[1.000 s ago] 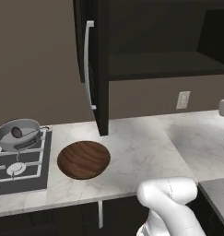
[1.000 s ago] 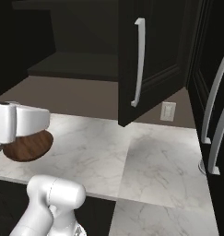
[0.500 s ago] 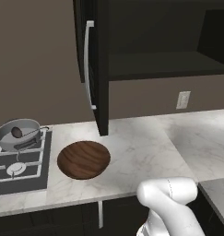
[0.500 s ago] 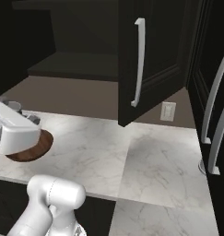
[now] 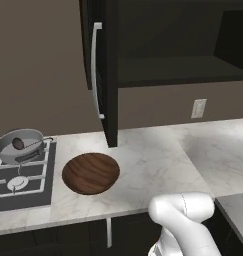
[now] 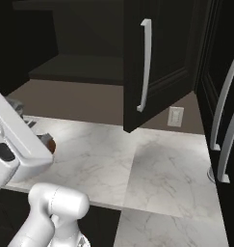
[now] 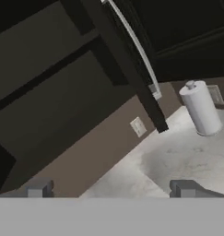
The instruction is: Open the cabinet and move the ladle to the pot. Then close the cabinet.
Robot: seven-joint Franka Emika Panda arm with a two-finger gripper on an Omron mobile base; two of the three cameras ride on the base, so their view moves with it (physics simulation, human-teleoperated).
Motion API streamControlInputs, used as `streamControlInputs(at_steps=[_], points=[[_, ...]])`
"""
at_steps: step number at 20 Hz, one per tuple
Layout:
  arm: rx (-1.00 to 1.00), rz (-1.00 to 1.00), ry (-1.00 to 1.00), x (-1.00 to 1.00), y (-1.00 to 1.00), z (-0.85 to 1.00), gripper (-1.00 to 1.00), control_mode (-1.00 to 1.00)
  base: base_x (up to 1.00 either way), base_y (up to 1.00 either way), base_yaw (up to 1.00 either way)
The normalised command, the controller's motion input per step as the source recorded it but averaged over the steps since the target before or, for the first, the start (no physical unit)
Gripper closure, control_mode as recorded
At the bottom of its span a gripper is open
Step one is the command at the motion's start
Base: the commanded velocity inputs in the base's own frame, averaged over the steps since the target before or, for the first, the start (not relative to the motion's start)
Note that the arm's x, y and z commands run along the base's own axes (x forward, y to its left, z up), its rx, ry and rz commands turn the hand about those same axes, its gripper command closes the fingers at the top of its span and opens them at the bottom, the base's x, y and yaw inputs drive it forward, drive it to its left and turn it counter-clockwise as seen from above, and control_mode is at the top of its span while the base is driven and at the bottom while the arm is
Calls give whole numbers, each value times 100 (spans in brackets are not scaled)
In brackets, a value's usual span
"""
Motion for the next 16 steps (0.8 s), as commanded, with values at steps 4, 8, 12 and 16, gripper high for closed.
streamControlInputs(at_steps=[4,8,12,16], points=[[28,-3,-6,-26,-30,0,-100,-100,0,0,0],[26,-6,-10,-16,-24,0,-100,-100,0,0,0],[22,-11,-15,-3,-10,0,-100,-100,0,0,0],[18,-14,-11,0,-9,0,-100,-100,0,0,0]])
